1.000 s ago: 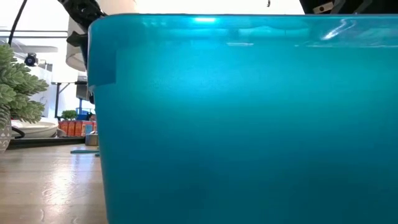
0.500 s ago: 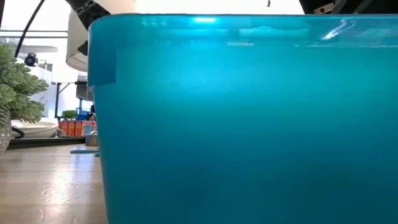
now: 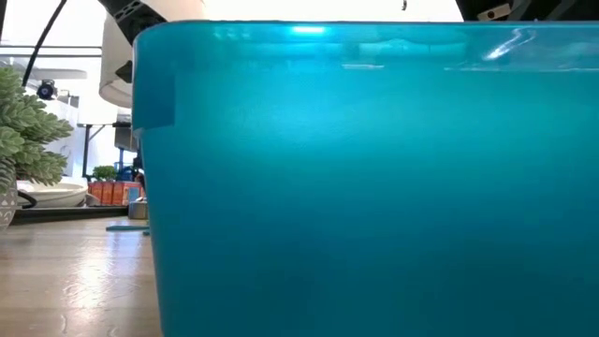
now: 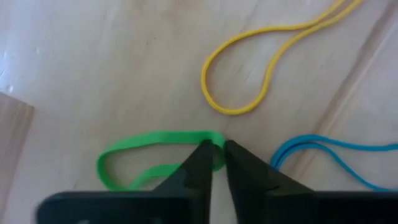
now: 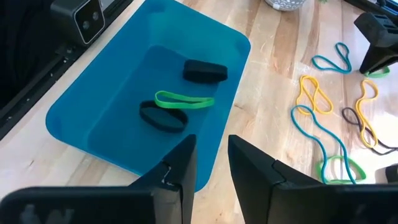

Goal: Pick and place rubber bands into bin
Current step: Put the green rubber band into the blue bin

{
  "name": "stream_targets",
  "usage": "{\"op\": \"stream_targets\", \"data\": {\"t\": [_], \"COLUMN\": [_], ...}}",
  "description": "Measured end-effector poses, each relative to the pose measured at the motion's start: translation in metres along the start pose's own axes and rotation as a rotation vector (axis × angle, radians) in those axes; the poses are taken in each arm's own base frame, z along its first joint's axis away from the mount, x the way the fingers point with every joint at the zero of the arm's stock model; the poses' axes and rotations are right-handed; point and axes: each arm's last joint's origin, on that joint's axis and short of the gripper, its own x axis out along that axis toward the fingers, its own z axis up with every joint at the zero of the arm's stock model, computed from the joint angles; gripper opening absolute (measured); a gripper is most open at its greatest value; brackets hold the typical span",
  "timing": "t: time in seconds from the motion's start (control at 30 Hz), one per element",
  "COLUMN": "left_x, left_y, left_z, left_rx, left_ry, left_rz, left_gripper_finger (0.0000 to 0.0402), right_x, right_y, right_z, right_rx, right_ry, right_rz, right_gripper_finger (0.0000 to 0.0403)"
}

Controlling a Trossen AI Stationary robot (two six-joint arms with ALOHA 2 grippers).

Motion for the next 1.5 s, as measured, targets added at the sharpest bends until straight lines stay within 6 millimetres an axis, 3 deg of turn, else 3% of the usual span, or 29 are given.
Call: {"op": "stream_targets", "data": {"t": [0.27, 0.47, 1.0, 1.2, 1.3, 1.5], "left_x": [-0.003, -0.013, -0.052, -0.067, -0.07, -0.07], "left_y": [-0.001, -0.013, -0.08, -0.093, -0.089, -0.098], "left_z": [0.0, 0.008, 0.027, 0.028, 0.027, 0.026], "left_rx": [0.061, 0.171, 0.636, 0.679, 0.564, 0.685], "left_ry": [0.002, -0.057, -0.399, -0.49, -0.498, -0.51], "left_rz": [0.009, 0.007, -0.049, 0.106, 0.279, 0.152], "left_gripper_finger": [0.0001, 0.0, 0.0, 0.0, 0.0, 0.0], "right_x": [0.0, 0.0, 0.0, 0.0, 0.0, 0.0], "right_y": [0.0, 0.0, -0.001, -0.002, -0.003, -0.003], "right_z": [0.0, 0.0, -0.002, -0.006, -0.008, -0.008], "right_rx": [-0.003, -0.003, -0.012, -0.01, -0.001, 0.001], "right_ry": [0.0, 0.002, 0.022, 0.047, 0.061, 0.06], "right_rz": [0.001, 0.001, -0.018, -0.067, -0.092, -0.094], "right_gripper_finger": [0.0077, 0.0083, 0.0068, 0.0072, 0.0073, 0.0066]}}
